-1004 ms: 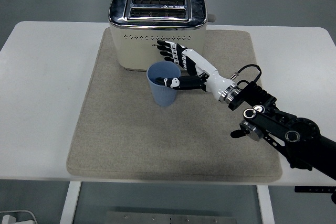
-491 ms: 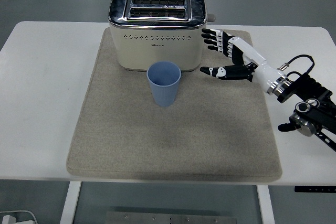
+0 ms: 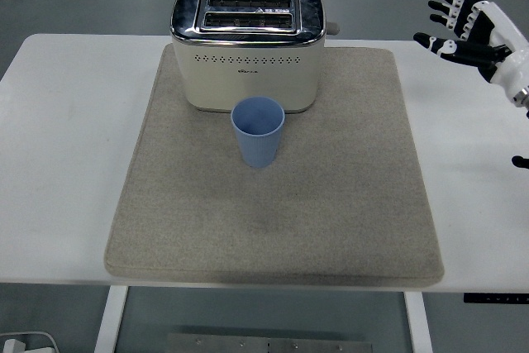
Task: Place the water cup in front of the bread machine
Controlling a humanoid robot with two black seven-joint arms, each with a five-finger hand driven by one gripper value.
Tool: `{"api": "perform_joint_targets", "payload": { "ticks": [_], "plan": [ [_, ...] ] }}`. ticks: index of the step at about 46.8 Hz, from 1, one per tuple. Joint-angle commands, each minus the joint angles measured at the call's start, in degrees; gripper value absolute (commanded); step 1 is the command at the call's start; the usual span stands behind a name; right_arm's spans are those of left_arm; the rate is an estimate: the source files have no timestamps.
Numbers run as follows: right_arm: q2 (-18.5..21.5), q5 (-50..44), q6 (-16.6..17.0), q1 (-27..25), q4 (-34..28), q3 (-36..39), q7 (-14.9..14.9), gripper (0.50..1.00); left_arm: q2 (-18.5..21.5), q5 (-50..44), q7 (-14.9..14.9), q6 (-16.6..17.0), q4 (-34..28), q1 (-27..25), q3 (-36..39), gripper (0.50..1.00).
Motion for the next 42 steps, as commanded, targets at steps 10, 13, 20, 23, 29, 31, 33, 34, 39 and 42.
{"api": "perform_joint_targets", "payload": {
  "ticks": [10, 13, 20, 23, 29, 31, 33, 34, 39, 42],
  "plan": [
    [0.2, 6.1, 0.5, 0.8, -4.9, -0.2, 0.0, 0.913, 0.0, 0.0, 0.0, -0.1, 0.0, 0.0, 0.0, 1.000],
    [0.1, 6.1, 0.5, 0.8, -4.9, -0.2, 0.0, 0.913, 0.0, 0.0, 0.0, 0.0, 0.0, 0.0, 0.0, 1.000],
    [-0.2, 6.2, 0.4, 0.8, -5.1, -0.2, 0.0, 0.913, 0.0, 0.0, 0.0, 0.0, 0.0, 0.0, 0.0, 1.000],
    [-0.4, 6.2, 0.6, 0.8, -5.8, -0.2, 0.0, 0.913, 0.0, 0.0, 0.0, -0.1, 0.0, 0.0, 0.0, 1.000],
    [-0.4, 6.2, 0.7, 1.8, -7.0, -0.1, 0.0, 0.913, 0.0, 0.0, 0.0, 0.0, 0.0, 0.0, 0.0, 1.000],
    [-0.4, 6.2, 0.7, 2.2, -7.0, -0.1, 0.0, 0.913, 0.0, 0.0, 0.0, 0.0, 0.0, 0.0, 0.0, 1.000],
    [-0.5, 6.2, 0.7, 2.3, -7.1, 0.0, 0.0, 0.913, 0.0, 0.0, 0.0, 0.0, 0.0, 0.0, 0.0, 1.000],
    [-0.5, 6.2, 0.7, 2.4, -7.2, 0.0, 0.0, 0.913, 0.0, 0.0, 0.0, 0.0, 0.0, 0.0, 0.0, 1.000],
    [-0.5, 6.2, 0.8, 3.3, -8.3, -0.1, 0.0, 0.913, 0.0, 0.0, 0.0, 0.0, 0.0, 0.0, 0.0, 1.000],
    [-0.4, 6.2, 0.9, 3.6, -9.3, 0.0, 0.0, 0.913, 0.0, 0.0, 0.0, 0.0, 0.0, 0.0, 0.0, 1.000]
  ]
}}
